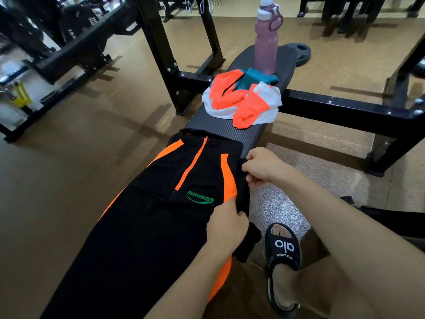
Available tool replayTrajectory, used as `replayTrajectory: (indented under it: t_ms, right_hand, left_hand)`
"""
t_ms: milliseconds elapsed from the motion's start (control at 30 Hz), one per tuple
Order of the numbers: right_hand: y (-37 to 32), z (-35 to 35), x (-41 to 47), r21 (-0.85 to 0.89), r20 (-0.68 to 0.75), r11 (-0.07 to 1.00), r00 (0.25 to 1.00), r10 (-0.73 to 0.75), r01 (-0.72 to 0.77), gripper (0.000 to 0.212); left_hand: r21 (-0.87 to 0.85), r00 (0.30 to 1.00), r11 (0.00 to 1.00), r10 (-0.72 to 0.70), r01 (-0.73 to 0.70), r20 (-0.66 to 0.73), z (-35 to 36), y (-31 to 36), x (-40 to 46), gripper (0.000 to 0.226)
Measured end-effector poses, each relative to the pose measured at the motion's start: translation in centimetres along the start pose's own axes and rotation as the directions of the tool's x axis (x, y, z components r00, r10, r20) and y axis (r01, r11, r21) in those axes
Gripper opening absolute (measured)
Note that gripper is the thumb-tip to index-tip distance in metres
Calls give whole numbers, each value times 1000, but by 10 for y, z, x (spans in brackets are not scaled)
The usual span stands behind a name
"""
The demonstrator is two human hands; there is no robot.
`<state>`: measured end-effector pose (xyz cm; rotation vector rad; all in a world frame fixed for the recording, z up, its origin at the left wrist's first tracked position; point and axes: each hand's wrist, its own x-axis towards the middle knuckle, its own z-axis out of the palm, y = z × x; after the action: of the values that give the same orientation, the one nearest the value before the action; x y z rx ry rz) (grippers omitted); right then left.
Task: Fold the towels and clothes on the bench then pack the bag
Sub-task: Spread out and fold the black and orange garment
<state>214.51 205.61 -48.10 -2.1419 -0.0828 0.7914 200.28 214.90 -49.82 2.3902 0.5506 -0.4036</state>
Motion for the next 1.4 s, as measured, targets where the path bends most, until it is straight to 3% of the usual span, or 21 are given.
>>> replayTrajectory:
  t_ms: [133,267,367,467,633,767,833,900,1000,1133,1233,1300,1400]
  right_hand:
    - [6,-4,2,-45,-96,999,995,-4,0,19]
    - [12,-2,3,-78,-53,997,998,23,-27,18]
    - [13,1,7,-6,-21,999,999,35,-35,13]
    - [10,10,11,170,61,985,998,29,-39,2]
    - [-2,34,10,350,96,937,995,-19,-16,45]
    - [-9,47,16,324,79,946,996,-50,21,55]
    - [-10,52,19,215,86,976,995,-57,37,65]
    - [-12,56,16,-5,84,994,990,-112,113,71]
    - [-16,63,6,-196,101,951,969,-224,240,69]
    - [-22,75,-8,-445,176,785,902,-394,430,53]
    - [-22,85,-12,-610,312,643,886,-342,463,54]
    - [-25,88,-11,-667,294,591,889,-351,454,51]
    - [-37,92,-6,-665,187,614,890,-415,426,40]
  left_hand:
    - [19,977,997,-77,74,201,0,-8,-17,28]
    - [-64,922,984,-131,165,365,-28,-17,-28,17]
    - [-132,876,963,-150,233,458,-60,-20,-37,7]
    - [-177,893,954,-147,242,425,-86,-30,-37,19]
    - [-216,951,956,-135,199,277,-130,-64,-21,13]
    - [-268,963,936,-179,229,201,-150,-102,-9,14]
    - [-218,974,955,-174,203,147,-148,-120,-5,17]
    - [-102,981,979,-169,178,97,-139,-134,-1,20]
    - [6,981,982,-191,191,40,-116,-147,2,19]
    - [428,996,903,10,30,-91,-106,-151,1,15]
    - [624,993,780,105,-49,-53,-114,-150,7,15]
    - [663,988,746,144,-72,-55,-125,-149,19,17]
    - [523,980,850,156,-67,-128,-145,-145,44,30]
